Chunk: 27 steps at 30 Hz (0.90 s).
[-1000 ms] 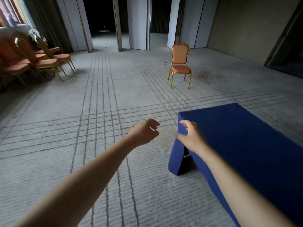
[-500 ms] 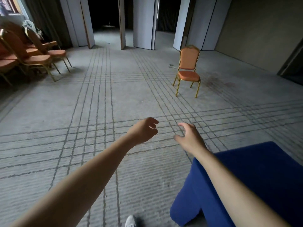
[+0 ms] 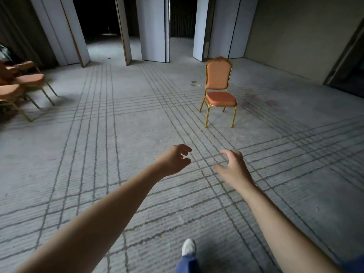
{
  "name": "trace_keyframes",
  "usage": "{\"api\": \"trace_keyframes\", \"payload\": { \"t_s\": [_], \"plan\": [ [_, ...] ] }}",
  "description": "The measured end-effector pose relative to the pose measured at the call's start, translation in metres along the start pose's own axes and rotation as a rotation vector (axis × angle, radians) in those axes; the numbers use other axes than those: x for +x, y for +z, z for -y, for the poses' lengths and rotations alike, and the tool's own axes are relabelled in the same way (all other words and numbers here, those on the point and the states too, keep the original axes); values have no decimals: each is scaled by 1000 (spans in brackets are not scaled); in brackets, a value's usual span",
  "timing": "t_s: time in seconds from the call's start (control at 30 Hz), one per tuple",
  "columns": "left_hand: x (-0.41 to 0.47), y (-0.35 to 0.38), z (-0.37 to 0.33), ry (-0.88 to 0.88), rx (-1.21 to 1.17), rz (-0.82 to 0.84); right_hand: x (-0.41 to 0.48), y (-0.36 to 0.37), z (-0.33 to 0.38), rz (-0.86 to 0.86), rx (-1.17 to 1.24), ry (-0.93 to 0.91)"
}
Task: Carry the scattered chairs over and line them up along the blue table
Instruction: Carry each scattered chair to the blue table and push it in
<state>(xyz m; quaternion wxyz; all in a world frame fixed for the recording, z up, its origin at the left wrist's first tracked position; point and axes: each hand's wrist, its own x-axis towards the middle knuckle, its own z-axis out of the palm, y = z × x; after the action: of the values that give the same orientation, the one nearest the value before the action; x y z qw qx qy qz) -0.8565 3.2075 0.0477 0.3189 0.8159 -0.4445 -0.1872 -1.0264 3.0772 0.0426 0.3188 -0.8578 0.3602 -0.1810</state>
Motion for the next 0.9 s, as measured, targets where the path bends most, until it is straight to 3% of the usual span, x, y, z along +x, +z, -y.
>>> {"api": "trace_keyframes", "payload": {
  "t_s": [0.4,0.9],
  "plan": [
    [353,-112,54,78,-38,-213,393,33,43,-43,38,-58],
    [820,-238,163,183,-38,-155,847,105,93,-142,2,-61]
  ]
}}
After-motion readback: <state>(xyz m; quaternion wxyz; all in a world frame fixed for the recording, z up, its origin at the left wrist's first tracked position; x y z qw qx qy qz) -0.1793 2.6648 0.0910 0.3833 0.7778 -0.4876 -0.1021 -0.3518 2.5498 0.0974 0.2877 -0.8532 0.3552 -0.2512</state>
